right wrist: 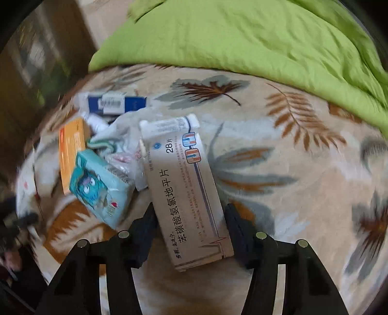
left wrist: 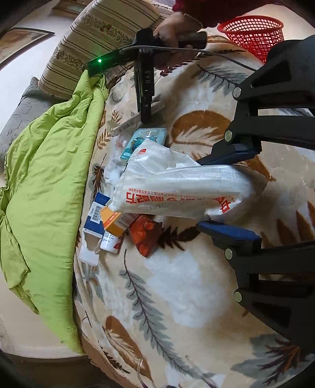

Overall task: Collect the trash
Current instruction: 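Grasp the white red-printed bag with the left tool while the right grasps the white medicine box, then lift the white bag and medicine box off the bed with both tools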

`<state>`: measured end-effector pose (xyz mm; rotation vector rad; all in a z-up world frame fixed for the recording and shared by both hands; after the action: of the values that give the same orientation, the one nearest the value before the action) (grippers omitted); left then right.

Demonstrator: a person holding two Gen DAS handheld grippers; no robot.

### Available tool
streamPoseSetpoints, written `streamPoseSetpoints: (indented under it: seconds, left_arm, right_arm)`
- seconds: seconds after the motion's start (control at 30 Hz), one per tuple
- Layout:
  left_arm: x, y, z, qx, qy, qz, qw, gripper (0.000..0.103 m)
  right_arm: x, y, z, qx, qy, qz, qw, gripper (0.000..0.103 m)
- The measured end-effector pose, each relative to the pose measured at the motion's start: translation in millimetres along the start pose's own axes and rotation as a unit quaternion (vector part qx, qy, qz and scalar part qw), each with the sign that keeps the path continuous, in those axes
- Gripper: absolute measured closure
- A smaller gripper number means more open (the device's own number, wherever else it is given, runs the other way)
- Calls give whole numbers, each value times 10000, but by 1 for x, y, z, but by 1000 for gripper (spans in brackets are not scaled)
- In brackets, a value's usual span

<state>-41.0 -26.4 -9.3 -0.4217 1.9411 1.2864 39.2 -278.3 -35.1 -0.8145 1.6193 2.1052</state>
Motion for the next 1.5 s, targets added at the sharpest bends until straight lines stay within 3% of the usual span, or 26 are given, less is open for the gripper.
streamPoseSetpoints:
  seconds: [0.07, 0.23, 0.33, 0.6, 1.0, 1.5]
  left_arm:
    - [4, -1, -2, 8, 14, -13, 10000, 60]
    - [14, 5, -10, -160, -78, -143, 9997, 60]
    - [15, 14, -13, -272, -131, -300, 9991, 60]
    - [26, 49, -16, -616, -228, -669, 9956, 60]
    - [33, 66, -15, -1106, -386, -950, 9886, 60]
    - [34, 70, -15, -1199, -348, -995, 9872, 60]
  right_arm:
    - [6, 10, 5, 2, -204, -160, 9997, 44]
    - [28, 53, 20, 641, -1052, -691, 9900, 44]
    - [44, 76, 44, 670, -1334, -1009, 9836, 44]
    - [83, 118, 115, 1082, -1229, -1662, 9724, 44]
    - [97, 133, 123, 1546, -994, -2034, 9617, 44]
    - [97, 136, 128, 1639, -834, -2076, 9608, 44]
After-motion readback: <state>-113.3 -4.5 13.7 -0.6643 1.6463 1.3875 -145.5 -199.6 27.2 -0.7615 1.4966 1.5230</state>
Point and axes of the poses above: each gripper's, at about its wrist camera, not at the fingertips, and y roughly against the way its jaws point, z to its left, x to its underside, the point moved 6 cm from there along -y, roughly the way its jaws point, and after that the axes turned 7 degrees about -z, right-handed, at the moved point
